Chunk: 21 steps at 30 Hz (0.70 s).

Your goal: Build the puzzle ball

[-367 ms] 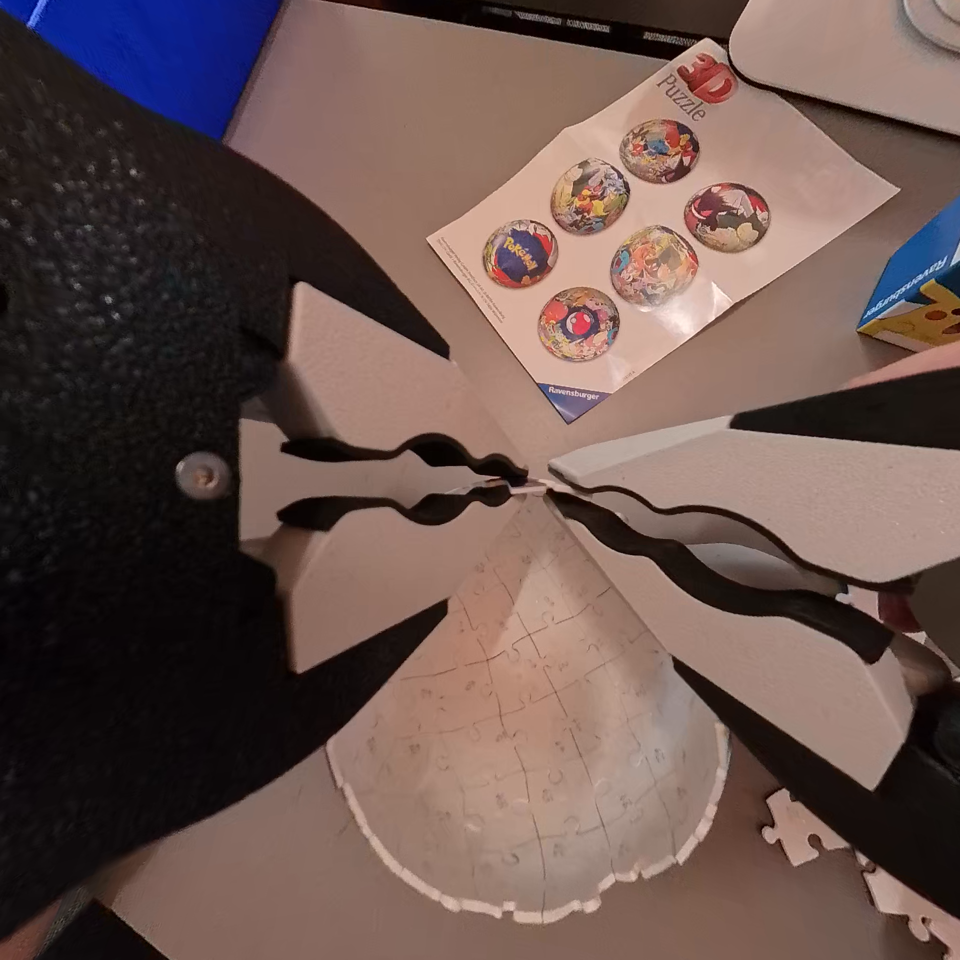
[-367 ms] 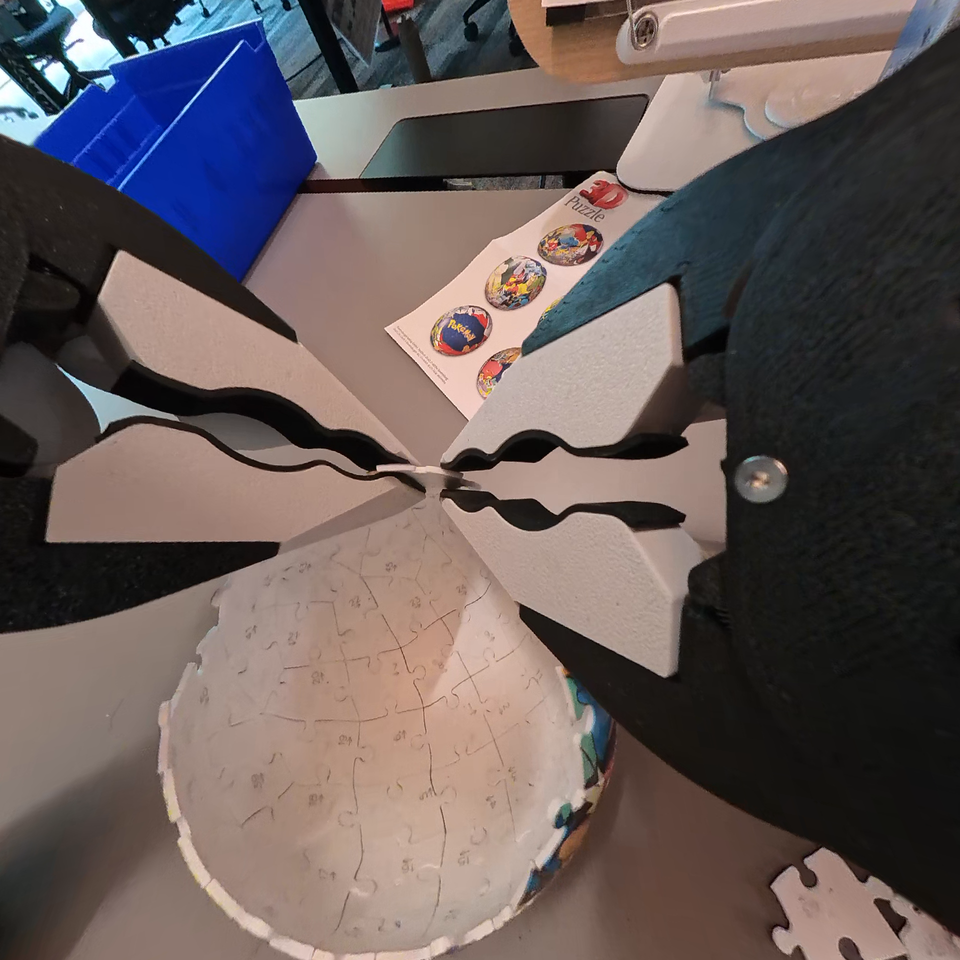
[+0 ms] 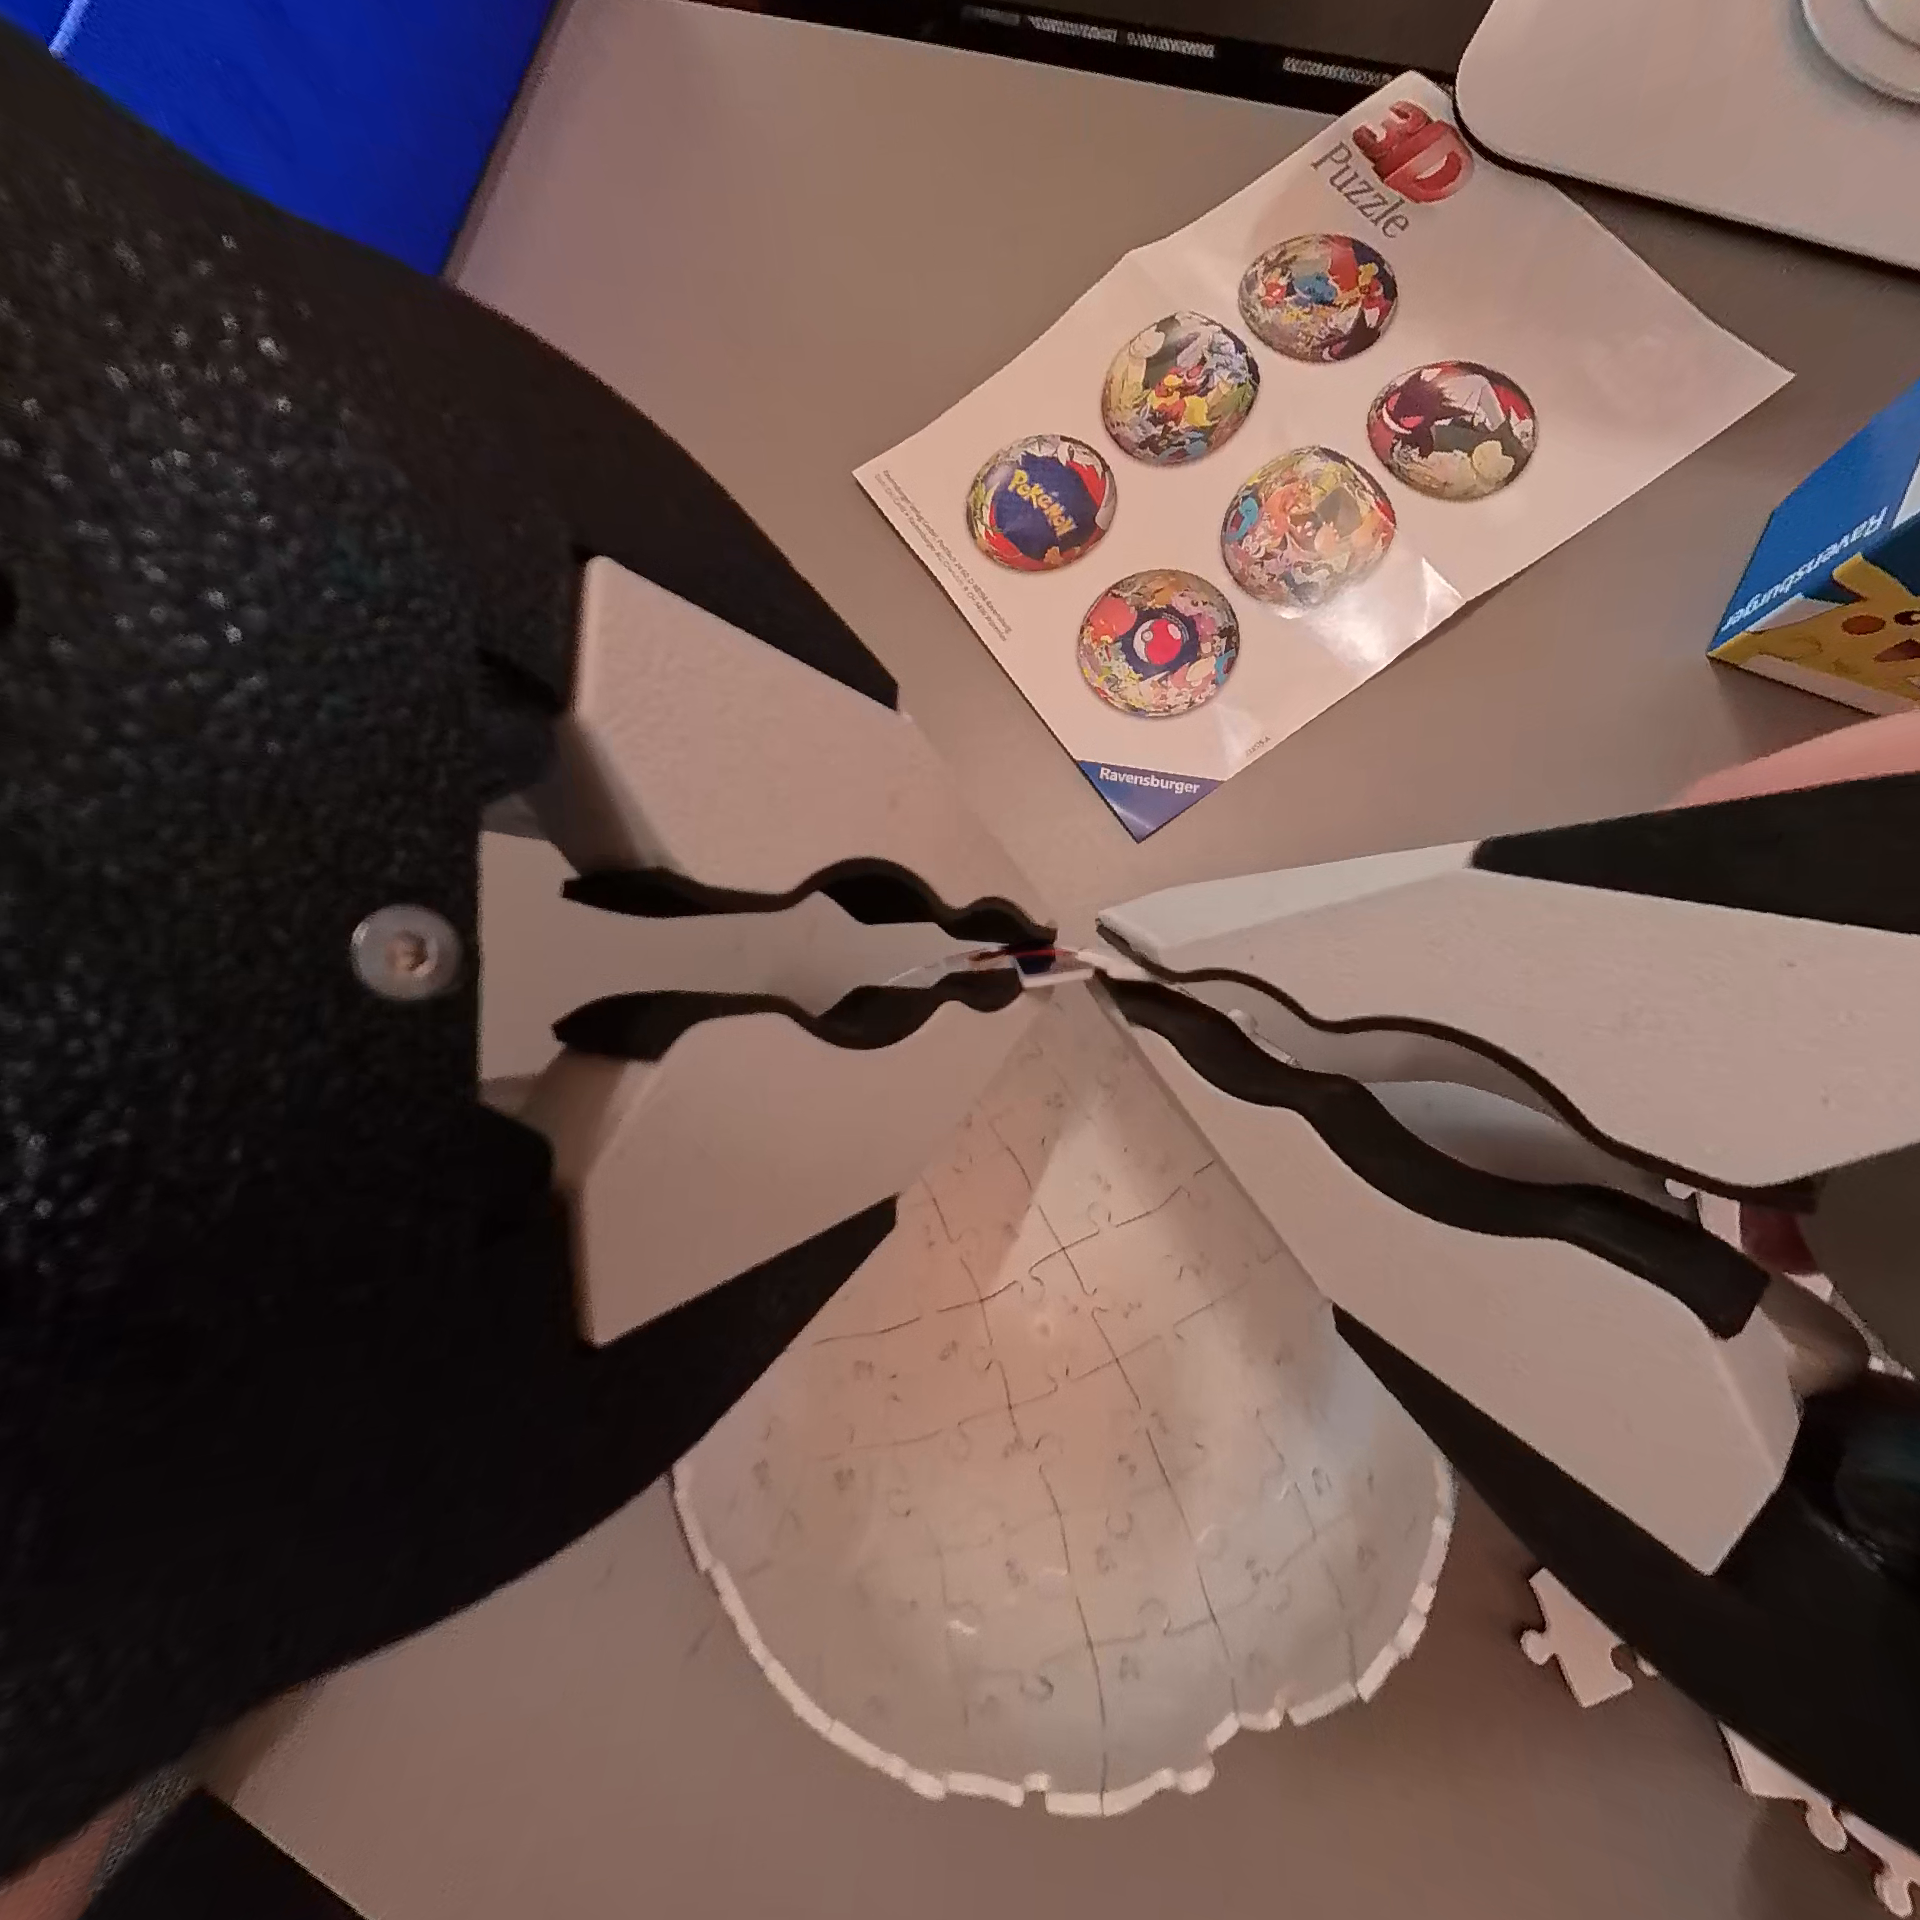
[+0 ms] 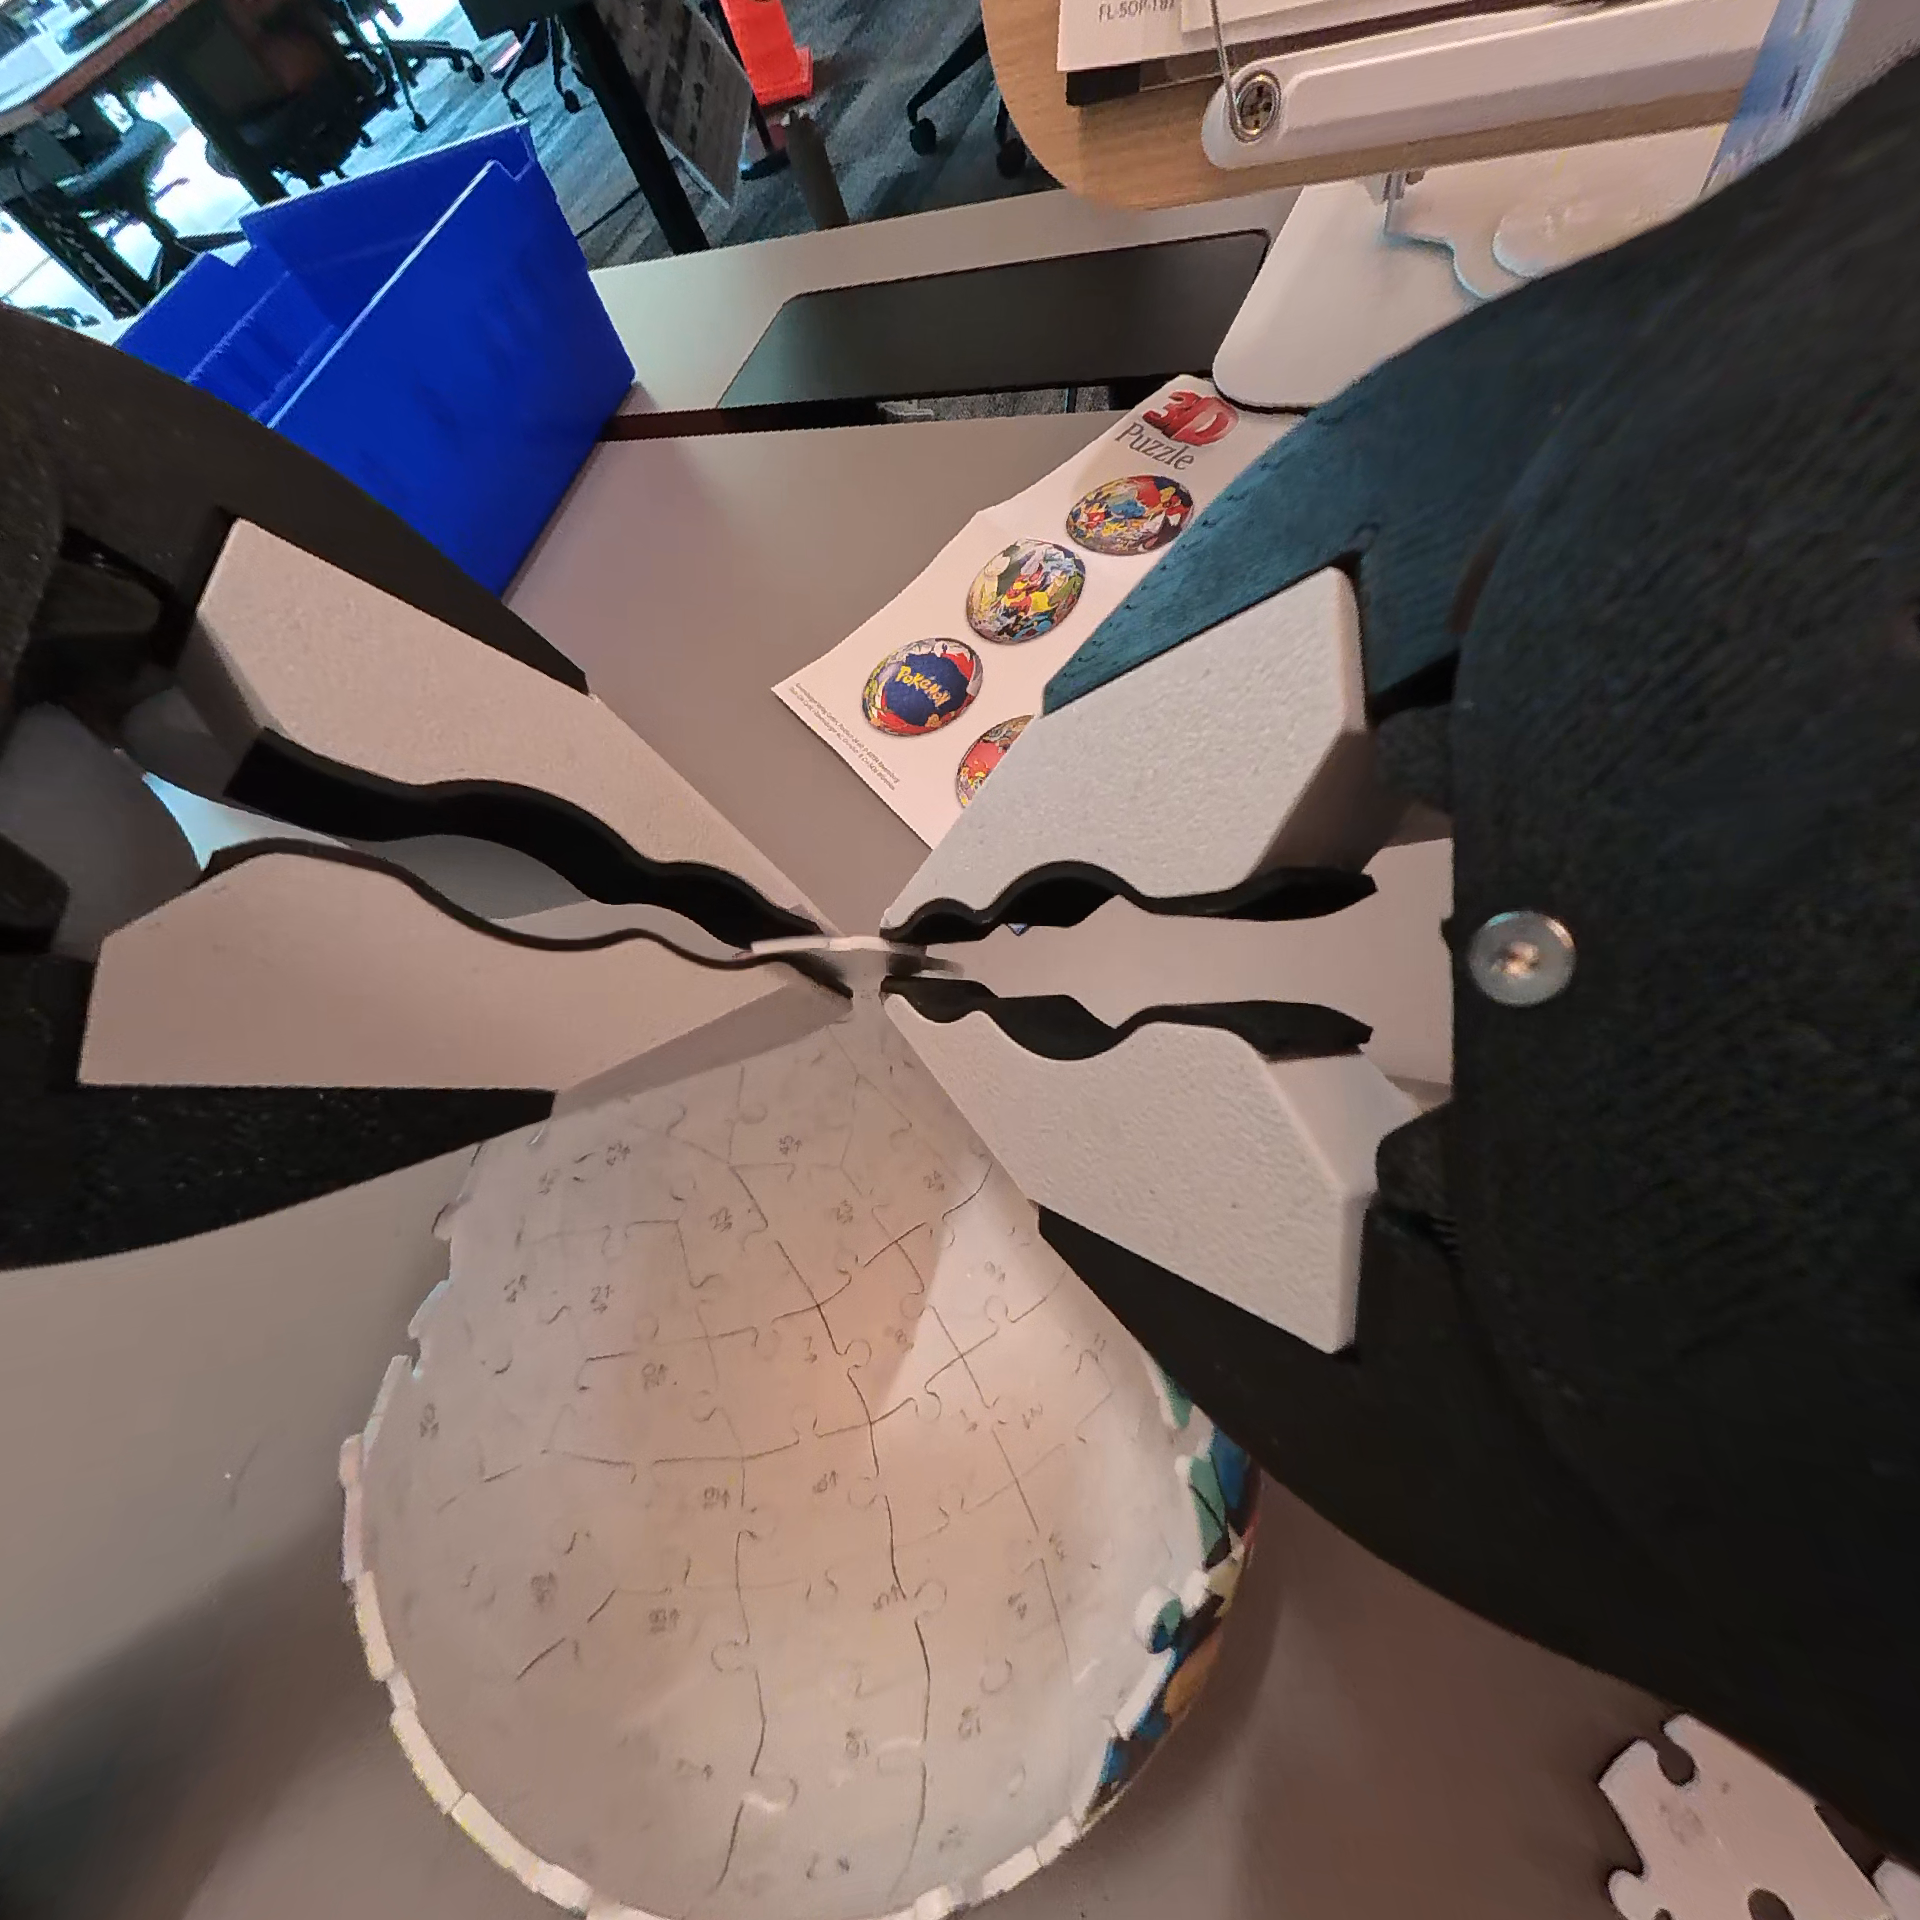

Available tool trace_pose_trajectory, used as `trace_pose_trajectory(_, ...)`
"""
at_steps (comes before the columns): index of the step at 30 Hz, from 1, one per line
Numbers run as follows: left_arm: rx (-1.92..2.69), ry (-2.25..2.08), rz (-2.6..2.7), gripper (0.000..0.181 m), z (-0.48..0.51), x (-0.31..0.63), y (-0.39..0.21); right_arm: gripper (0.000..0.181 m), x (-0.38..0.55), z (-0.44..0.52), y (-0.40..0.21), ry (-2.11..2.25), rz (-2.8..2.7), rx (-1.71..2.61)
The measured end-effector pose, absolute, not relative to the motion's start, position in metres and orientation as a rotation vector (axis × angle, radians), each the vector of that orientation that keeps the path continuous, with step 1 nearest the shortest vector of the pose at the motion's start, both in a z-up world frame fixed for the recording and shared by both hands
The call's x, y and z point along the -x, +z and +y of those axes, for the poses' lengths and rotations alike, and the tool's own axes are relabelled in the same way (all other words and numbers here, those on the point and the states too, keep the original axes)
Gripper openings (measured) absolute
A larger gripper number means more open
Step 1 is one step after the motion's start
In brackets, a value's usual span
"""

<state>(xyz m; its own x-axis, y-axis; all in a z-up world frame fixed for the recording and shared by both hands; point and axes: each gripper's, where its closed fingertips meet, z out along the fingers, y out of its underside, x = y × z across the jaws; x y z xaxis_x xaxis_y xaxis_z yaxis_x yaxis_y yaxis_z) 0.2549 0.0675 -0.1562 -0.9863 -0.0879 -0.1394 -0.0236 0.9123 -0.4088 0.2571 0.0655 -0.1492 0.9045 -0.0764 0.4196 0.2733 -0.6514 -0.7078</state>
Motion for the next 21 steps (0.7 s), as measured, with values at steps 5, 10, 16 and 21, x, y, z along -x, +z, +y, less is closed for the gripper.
trace_pose_trajectory(5, 0.072, -0.622, 2.905, 0.0, 0.067, -0.2569, -0.1562, 0.005, -0.2583, 0.065, -0.1492, -0.535, -0.116, 2.217)
trace_pose_trajectory(10, 0.078, -0.628, 2.912, 0.001, 0.0664, -0.2555, -0.1558, 0.004, -0.2575, 0.0646, -0.1489, -0.54, -0.12, 2.211)
trace_pose_trajectory(16, 0.085, -0.63, 2.903, 0.0, 0.0667, -0.2563, -0.1545, 0.01, -0.2592, 0.0627, -0.1471, -0.551, -0.109, 2.191)
trace_pose_trajectory(21, 0.08, -0.625, 2.897, 0.001, 0.0672, -0.2563, -0.1538, 0.011, -0.26, 0.0621, -0.1471, -0.554, -0.109, 2.187)
